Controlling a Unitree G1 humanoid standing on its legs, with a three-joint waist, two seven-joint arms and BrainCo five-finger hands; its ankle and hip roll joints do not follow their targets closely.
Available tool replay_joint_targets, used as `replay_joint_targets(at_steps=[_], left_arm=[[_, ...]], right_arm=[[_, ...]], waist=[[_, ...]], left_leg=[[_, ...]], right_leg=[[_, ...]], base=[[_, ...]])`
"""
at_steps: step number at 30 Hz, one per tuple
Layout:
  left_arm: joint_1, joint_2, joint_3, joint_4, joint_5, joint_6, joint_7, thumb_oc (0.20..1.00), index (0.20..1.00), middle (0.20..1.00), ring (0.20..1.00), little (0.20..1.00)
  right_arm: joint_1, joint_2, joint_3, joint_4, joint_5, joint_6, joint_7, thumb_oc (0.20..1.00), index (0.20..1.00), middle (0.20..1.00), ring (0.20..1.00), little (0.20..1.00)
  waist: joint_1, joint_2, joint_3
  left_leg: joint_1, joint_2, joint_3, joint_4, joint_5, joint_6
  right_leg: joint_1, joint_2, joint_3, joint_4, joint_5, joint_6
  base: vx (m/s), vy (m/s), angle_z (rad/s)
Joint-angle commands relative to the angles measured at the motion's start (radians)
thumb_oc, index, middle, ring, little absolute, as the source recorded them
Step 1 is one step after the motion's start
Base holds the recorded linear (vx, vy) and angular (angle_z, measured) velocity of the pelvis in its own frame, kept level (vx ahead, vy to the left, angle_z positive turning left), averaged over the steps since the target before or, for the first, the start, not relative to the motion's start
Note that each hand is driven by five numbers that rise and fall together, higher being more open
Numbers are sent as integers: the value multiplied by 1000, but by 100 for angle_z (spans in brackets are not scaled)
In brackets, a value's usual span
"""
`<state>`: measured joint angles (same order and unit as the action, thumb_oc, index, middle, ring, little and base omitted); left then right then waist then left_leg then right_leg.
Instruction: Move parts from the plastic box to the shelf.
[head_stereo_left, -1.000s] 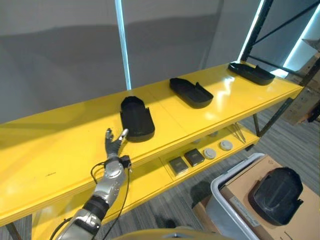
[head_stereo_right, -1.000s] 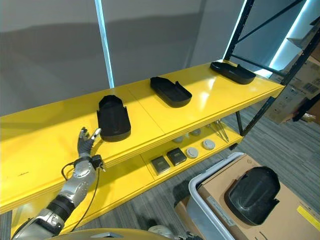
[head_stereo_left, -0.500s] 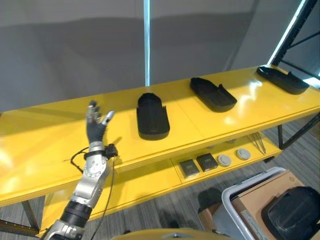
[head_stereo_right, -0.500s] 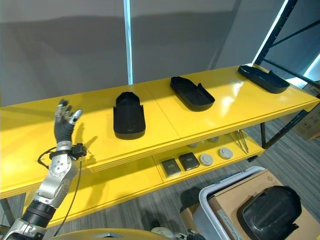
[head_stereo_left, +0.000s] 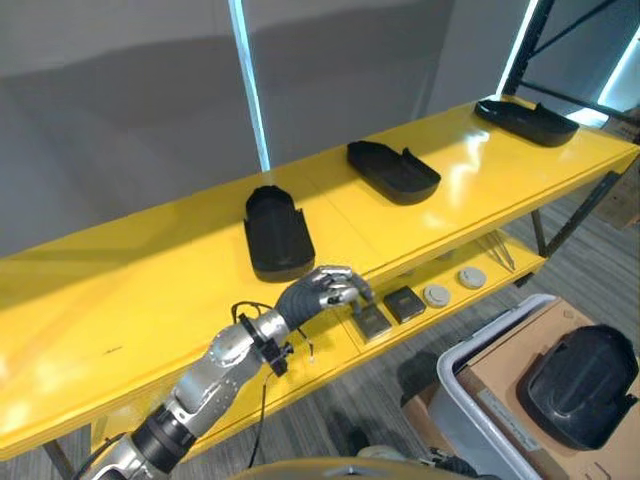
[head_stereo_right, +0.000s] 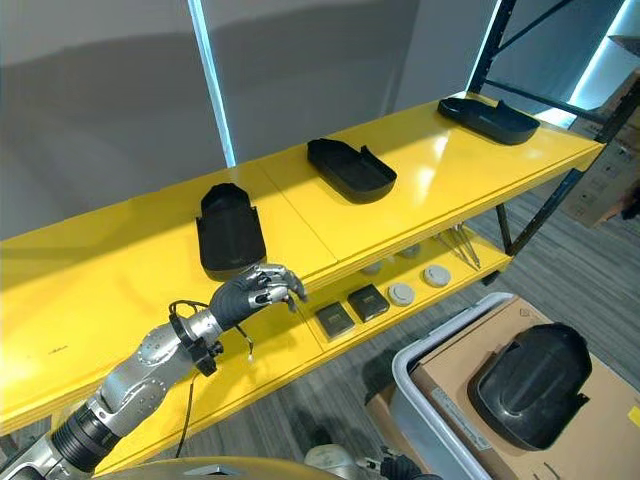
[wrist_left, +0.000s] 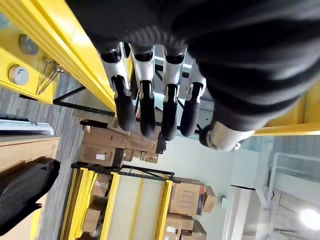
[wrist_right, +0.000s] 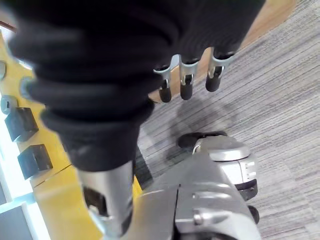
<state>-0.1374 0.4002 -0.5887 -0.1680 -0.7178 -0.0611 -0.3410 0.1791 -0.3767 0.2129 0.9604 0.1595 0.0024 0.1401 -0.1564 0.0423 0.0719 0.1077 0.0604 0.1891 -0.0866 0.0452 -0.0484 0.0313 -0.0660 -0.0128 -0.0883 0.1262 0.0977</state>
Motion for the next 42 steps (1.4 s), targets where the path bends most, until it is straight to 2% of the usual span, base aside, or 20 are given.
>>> replay_joint_targets(at_steps=[1, 2, 7, 16, 28, 37, 38, 42], left_arm=[[-44, 24, 52, 25, -67, 3, -49, 200, 200, 200, 200, 200], [-34, 32, 74, 62, -64, 24, -42, 200, 200, 200, 200, 200], [-25, 24, 118, 211, -69, 26, -42, 200, 200, 200, 200, 200], [-51, -55, 134, 414, -56, -20, -11, 200, 200, 200, 200, 200], [-173, -116, 107, 493, -59, -33, 6, 200, 200, 200, 200, 200], [-226, -153, 89, 519, -65, 6, 61, 200, 200, 200, 200, 200], [-240, -167, 96, 611, -20, -3, 95, 200, 200, 200, 200, 200], [-247, -175, 111, 695, 6, -26, 94, 200, 200, 200, 200, 200]], right_arm=[[-23, 2, 3, 37, -20, -38, 33, 1000, 1000, 1000, 1000, 1000], [-17, -4, 0, 37, -23, -41, 39, 1000, 1000, 1000, 1000, 1000], [-6, -8, 0, 36, -24, -42, 42, 1000, 1000, 1000, 1000, 1000], [6, 5, 27, 17, -42, -22, 48, 1000, 1000, 1000, 1000, 1000], [3, 6, 57, 14, -55, -10, 55, 1000, 1000, 1000, 1000, 1000], [5, 6, 68, 35, -70, -31, 60, 1000, 1000, 1000, 1000, 1000], [3, 8, 73, 45, -71, -33, 63, 1000, 1000, 1000, 1000, 1000], [4, 10, 76, 47, -74, -33, 61, 1000, 1000, 1000, 1000, 1000]], waist=[[7, -48, 10], [7, -47, 9], [7, -48, 4], [-3, -60, 5], [-32, -66, 0], [-49, -67, -4], [-55, -68, -9], [-57, -67, -8]], left_leg=[[12, -1, 6, -1, -30, 29], [12, 1, 8, -1, -28, 28], [9, 5, 8, -1, -23, 26], [10, 9, 15, -1, -21, 27], [22, 14, 39, -1, -25, 29], [26, 15, 50, -1, -27, 30], [28, 16, 54, -1, -28, 31], [29, 15, 56, -1, -29, 32]], right_leg=[[27, -35, 13, 1, -15, 73], [26, -35, 13, 1, -14, 71], [22, -34, 13, 1, -13, 66], [22, -33, 13, 1, -12, 58], [25, -31, 21, 2, -14, 57], [23, -27, 31, 5, -18, 56], [23, -24, 36, 7, -20, 54], [22, -23, 40, 8, -24, 52]], base=[[0, 4, -5], [0, 0, 0], [0, 0, 0], [0, 0, 0], [7, -1, -2], [13, -2, -3], [40, -7, 0], [20, -2, -2]])
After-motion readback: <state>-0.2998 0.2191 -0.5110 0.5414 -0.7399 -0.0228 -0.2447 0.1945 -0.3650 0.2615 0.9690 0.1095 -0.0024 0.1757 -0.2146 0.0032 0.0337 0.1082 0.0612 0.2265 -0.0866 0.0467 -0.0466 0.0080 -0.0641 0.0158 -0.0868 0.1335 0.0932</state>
